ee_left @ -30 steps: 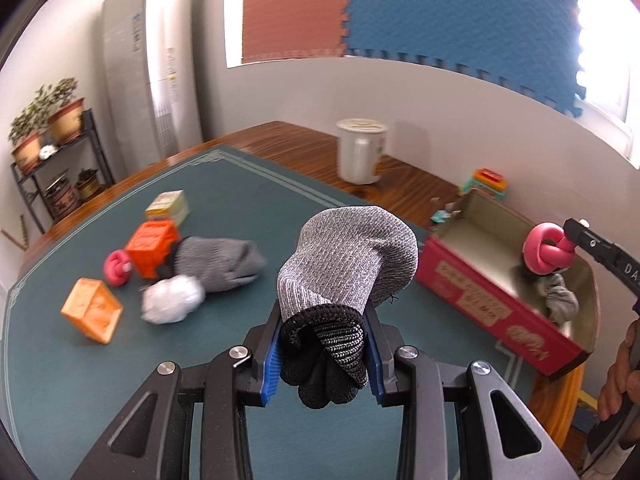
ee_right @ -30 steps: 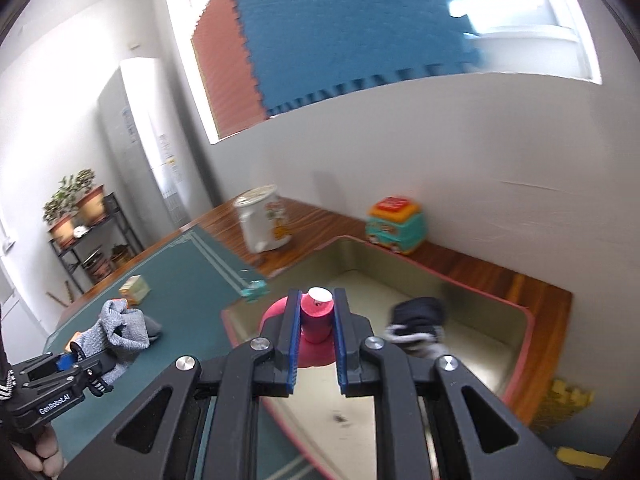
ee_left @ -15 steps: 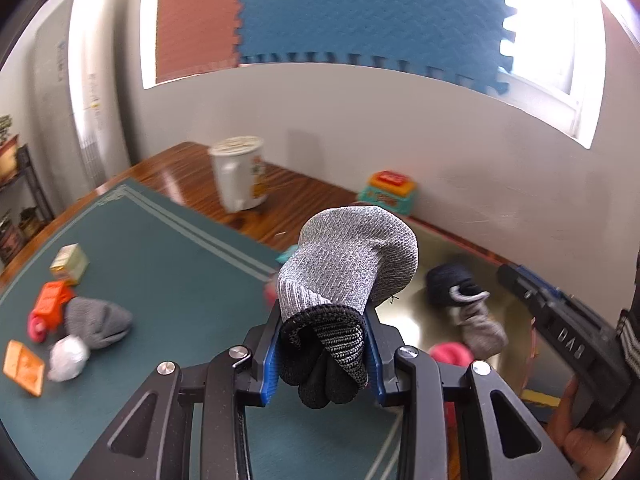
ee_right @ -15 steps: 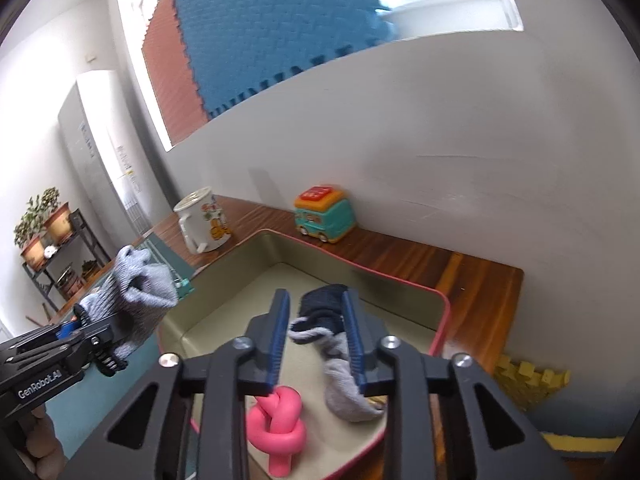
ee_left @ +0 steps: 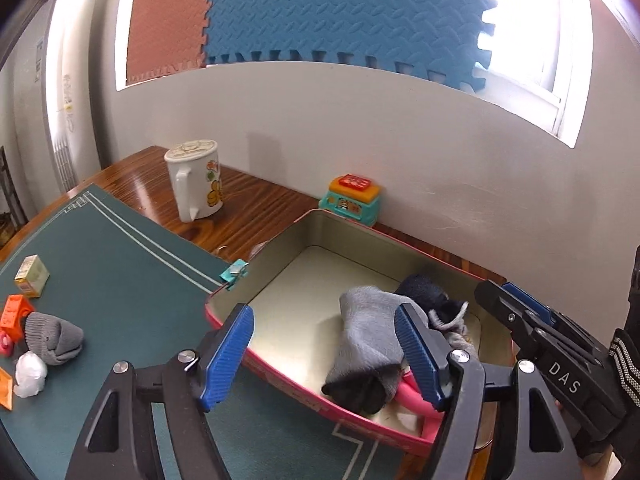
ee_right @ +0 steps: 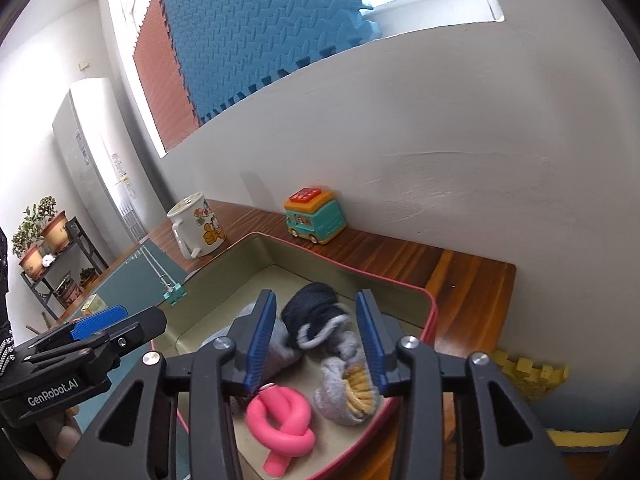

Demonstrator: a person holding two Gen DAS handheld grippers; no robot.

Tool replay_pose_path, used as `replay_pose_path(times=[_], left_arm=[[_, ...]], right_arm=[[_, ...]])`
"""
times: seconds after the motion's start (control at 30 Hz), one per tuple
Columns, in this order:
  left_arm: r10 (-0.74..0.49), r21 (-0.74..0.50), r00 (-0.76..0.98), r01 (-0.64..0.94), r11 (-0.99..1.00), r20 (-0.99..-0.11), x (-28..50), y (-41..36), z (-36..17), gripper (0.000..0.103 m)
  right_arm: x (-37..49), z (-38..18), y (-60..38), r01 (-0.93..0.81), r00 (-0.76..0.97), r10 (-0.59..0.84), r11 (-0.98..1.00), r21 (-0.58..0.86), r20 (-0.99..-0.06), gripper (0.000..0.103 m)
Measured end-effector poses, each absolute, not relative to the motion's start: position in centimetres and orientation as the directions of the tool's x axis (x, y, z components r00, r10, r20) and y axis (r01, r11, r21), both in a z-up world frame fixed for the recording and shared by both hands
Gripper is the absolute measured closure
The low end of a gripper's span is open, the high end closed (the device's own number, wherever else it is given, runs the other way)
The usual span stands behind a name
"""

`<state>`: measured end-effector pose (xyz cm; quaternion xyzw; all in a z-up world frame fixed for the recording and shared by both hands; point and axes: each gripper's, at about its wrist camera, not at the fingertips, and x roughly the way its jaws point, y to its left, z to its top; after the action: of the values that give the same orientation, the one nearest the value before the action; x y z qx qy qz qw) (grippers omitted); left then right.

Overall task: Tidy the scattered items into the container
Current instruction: 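Carry the pink knot and grey sock into the red tin and open both grippers, then move both open grippers back toward the orange cube and grey sock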

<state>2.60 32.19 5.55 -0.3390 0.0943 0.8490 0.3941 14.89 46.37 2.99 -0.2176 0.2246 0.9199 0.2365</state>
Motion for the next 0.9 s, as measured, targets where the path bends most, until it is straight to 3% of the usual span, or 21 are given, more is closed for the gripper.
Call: replay_pose_path(times=[0.47, 0.6, 0.9], left_arm=[[0.529, -0.071, -0.528, -0.660, -0.748, -0.665, 1.4, 27.2, 5.1, 0.028], [0.497, -0.045, -0.567, -0.628, -0.776, -0.657, 0.8, 24.4, 5.2, 0.028], [0.355, -0.023, -0.657, -0.457, -0.889, -0.665, -2.6, 14.1, 4.6, 0.028]], right_arm=[[13.1, 4.0, 42.6, -0.464, -0.821, 0.284, -0.838, 0.288, -0.495, 0.051], [12.3, 4.7, 40.8, -0.431, -0.835, 0.263, -0.858, 0.279, -0.483, 0.041], [8.5, 5.9, 34.1, -0.268, -0.877, 0.131, -0.932, 0.243, -0.463, 0.030]])
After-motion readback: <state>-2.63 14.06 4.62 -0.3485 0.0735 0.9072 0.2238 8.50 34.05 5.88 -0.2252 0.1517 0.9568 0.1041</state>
